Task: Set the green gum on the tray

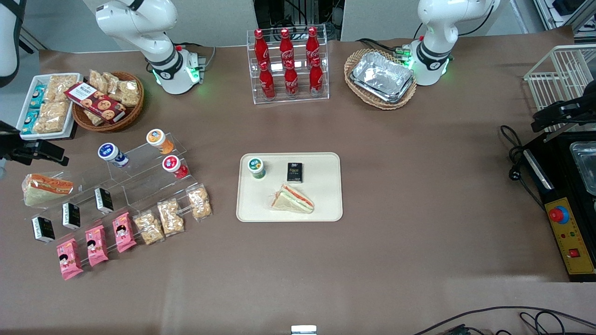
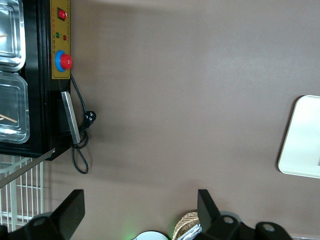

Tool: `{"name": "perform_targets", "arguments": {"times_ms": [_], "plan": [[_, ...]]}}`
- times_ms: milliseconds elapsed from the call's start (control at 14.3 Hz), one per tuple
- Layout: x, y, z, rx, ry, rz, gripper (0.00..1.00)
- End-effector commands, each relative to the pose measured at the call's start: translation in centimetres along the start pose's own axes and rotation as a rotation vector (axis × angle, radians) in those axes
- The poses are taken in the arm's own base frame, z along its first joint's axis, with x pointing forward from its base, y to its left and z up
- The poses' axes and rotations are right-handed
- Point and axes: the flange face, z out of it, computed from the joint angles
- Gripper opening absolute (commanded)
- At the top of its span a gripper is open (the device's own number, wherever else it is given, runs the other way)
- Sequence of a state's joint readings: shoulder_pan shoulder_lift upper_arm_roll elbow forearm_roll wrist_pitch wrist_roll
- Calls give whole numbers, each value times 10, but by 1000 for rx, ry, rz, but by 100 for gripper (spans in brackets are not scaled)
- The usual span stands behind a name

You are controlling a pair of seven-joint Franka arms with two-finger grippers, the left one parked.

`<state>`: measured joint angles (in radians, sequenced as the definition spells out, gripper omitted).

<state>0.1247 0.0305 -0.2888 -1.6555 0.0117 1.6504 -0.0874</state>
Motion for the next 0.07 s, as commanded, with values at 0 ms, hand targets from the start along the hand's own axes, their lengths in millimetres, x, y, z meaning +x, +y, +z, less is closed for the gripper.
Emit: {"name": "perform_targets", "arguments": {"times_ms": [0], "plan": [[7,1,-6,-23,-24,8,100]]}}
